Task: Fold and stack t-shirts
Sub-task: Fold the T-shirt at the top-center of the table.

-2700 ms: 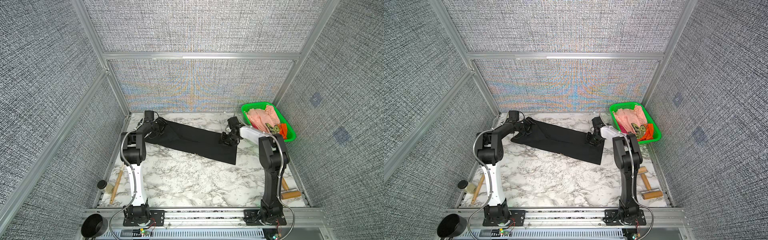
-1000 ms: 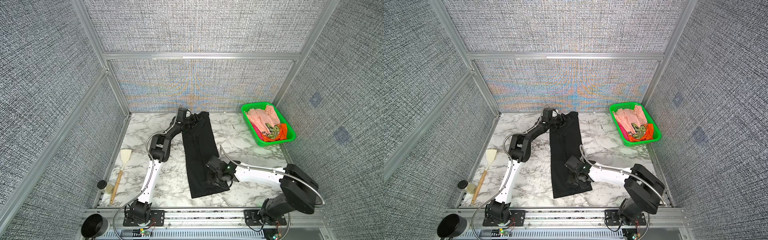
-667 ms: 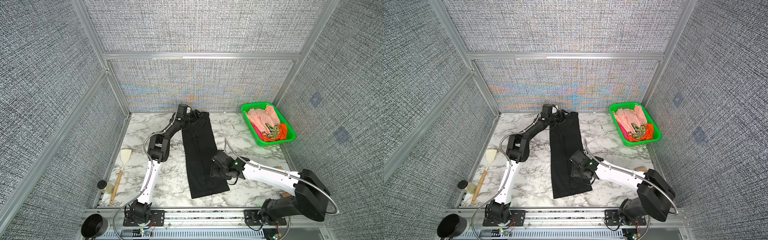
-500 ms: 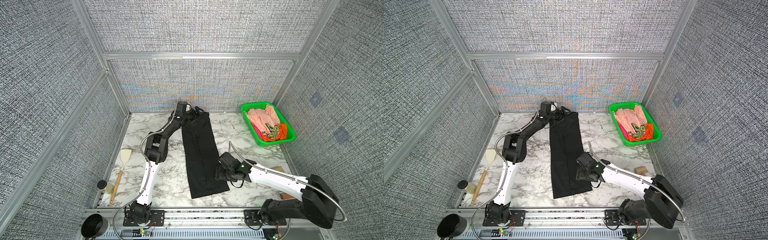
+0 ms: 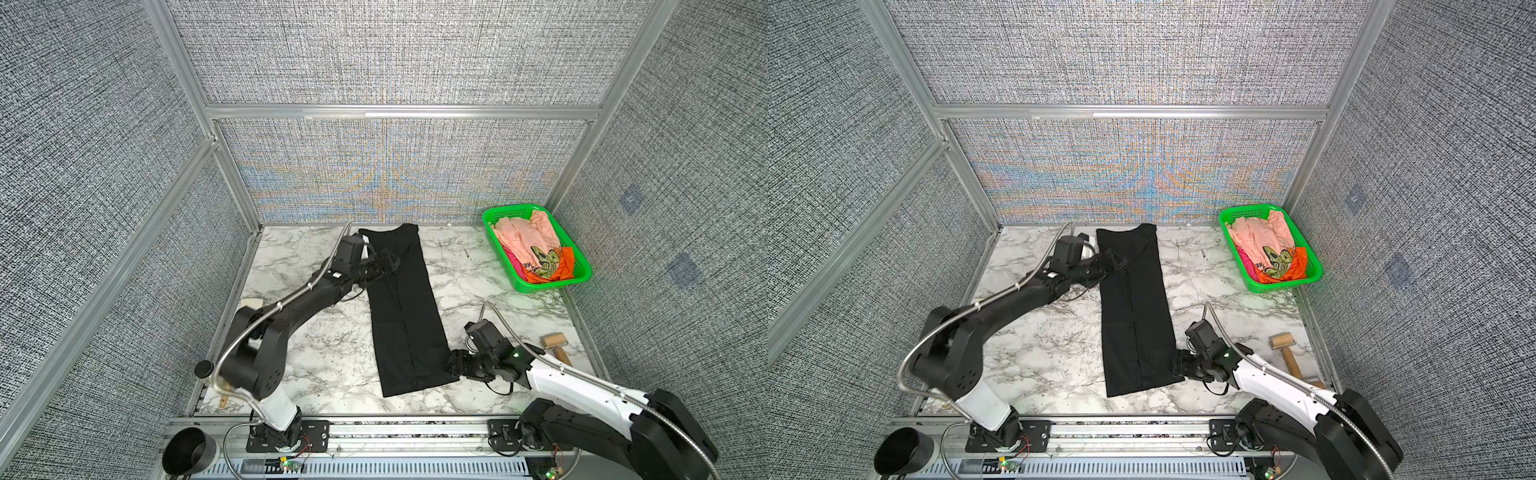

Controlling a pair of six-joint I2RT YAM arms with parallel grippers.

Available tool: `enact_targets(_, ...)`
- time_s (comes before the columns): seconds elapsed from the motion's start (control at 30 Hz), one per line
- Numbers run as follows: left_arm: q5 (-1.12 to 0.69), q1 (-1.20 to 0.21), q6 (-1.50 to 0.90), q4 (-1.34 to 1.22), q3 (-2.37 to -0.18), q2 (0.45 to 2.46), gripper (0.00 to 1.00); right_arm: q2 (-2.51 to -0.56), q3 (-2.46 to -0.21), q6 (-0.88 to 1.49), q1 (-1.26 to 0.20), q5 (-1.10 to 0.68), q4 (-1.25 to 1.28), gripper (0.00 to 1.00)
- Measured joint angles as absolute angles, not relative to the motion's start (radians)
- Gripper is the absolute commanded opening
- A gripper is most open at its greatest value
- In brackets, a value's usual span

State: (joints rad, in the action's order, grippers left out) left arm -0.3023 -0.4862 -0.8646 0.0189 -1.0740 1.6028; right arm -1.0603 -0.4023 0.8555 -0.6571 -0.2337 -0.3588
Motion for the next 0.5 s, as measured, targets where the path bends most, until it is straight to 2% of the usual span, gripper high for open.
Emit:
enact_targets(0.13, -0.276, -0.594, -0.892, 0.125, -0.875, 1.39, 0.92, -1.048, -0.391, 0.832, -0.641, -0.295, -0.35, 0.68)
enact_targets(0.3, -0.245, -0.785, -1.038, 0.216, -0.63, 1.143, 0.76, -1.091, -0.387, 0.806, -0.635, -0.365, -0.303, 0.63)
enact_targets(0.37, -0.247, -0.873, -1.09, 0.232, -0.578, 1.118, 0.69, -1.091, -0.384, 0.796, -0.634, -0.382, -0.299, 0.63)
enact_targets(0.5, -0.243, -1.03, -1.191, 0.245, -0.529, 1.146, 0.67, -1.077, -0.382, 0.78, -0.62, -0.398, -0.314, 0.62)
